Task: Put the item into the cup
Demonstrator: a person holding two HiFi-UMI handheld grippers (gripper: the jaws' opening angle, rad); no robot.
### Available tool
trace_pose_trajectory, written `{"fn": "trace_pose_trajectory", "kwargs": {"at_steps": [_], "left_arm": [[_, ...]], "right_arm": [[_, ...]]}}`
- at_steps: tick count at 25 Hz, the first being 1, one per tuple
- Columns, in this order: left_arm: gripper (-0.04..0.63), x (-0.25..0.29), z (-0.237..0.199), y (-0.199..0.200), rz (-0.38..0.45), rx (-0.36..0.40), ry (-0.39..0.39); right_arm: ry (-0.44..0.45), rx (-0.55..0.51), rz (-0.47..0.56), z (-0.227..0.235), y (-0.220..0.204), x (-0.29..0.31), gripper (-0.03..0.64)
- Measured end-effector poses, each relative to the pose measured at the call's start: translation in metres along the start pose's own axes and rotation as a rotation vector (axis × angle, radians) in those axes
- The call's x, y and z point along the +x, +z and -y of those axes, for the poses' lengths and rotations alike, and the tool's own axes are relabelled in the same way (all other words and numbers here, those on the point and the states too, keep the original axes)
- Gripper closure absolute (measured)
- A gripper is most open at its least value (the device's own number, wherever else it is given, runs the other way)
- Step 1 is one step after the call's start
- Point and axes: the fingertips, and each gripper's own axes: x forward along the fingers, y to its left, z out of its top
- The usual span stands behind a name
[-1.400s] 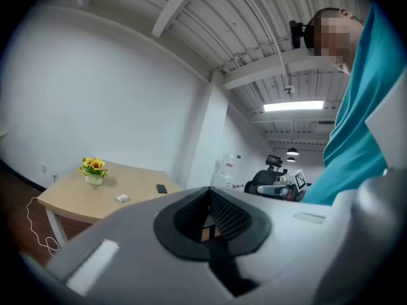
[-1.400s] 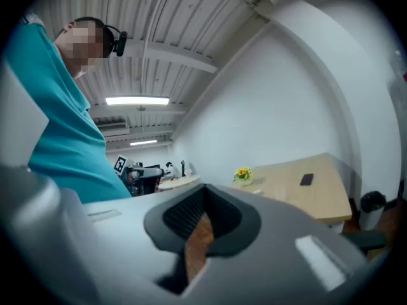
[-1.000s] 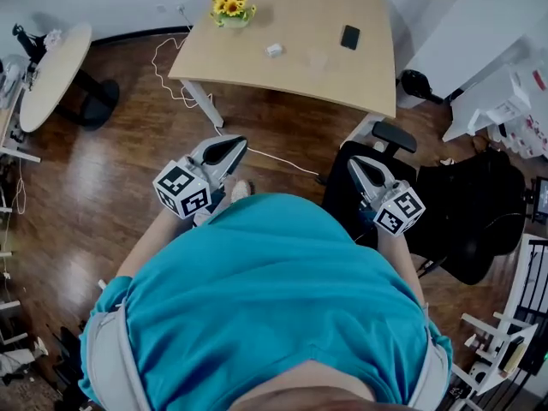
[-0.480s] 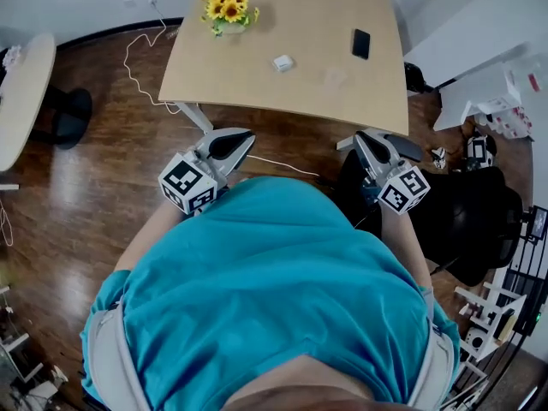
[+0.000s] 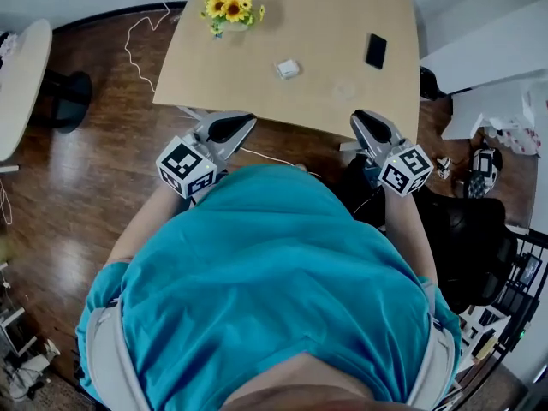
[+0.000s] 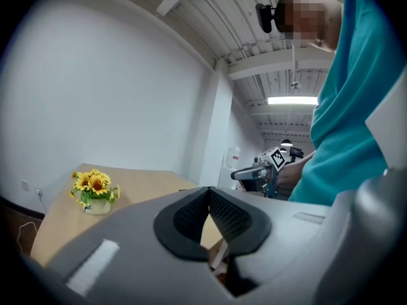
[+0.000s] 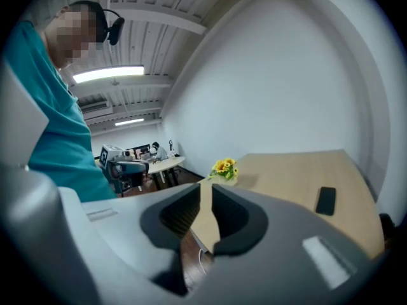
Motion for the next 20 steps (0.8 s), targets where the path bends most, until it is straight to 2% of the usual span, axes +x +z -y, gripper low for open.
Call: {"fn": "trace_pose_trajectory", "kwargs": {"at_steps": [5,8,13,16,20], "left_arm": [[0.591,0.043,-0.012,0.006,0.019,-0.044,0.13],[0.591,0.061,-0.027,0.009,0.029,-0.075,0.19],[0.591,0.069,-0.028,0.007,0.014,-0.086,0.194],[0.591,0.062,-0.037,0.002,0.01,-0.094,0.175],[0.591,0.044,-0.06,-0.001,0.015,-0.09,0.146]], "right_arm": [[0.117,-0.002,-0.038,0.05,0.003,0.017,0.558],[0.182,-0.002,-0.103,0.073,0.001,0.046,0.547],[0.255,0.024,-0.241,0.074,-0.009,0.091,0.534],[0.26,0.032,-0.324,0.074,-0.013,0.125,0.514],[0.236,0.093,-0.471,0.078,-0.03,0.177,0.469]]}}
